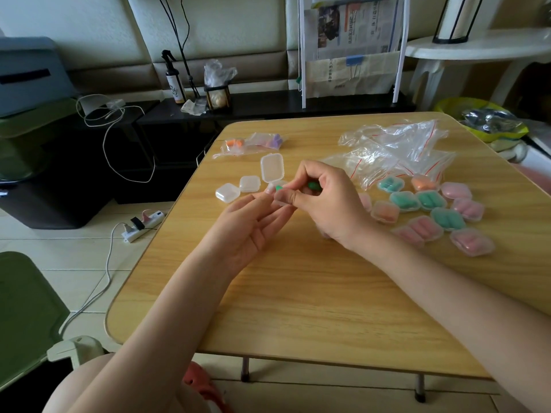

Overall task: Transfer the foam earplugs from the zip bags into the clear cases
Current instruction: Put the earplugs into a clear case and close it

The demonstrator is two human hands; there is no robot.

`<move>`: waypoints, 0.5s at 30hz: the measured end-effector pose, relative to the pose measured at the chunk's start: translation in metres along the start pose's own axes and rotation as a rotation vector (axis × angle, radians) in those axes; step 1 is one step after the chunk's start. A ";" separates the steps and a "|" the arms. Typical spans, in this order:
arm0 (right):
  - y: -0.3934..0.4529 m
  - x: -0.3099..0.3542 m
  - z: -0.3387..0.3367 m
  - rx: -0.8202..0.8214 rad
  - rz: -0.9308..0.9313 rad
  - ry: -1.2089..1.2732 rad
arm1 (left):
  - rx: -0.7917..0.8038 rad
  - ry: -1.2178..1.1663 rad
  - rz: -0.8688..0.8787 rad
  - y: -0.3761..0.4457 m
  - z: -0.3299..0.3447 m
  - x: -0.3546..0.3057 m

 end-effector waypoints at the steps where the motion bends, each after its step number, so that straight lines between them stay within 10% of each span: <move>1: 0.001 -0.002 -0.001 -0.015 -0.015 -0.020 | -0.007 0.006 -0.001 0.000 0.000 0.000; 15: 0.001 -0.016 0.010 0.137 0.215 0.290 | -0.059 -0.068 0.086 -0.006 -0.004 -0.009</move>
Point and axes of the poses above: each hand's wrist, its own y-axis towards the middle knuckle, its own z-axis out of the palm, x = y × z, the point moved 8 cm from there along y, towards the middle knuckle, and after that the axes turned 13 degrees about -z, right-handed, at the moved point
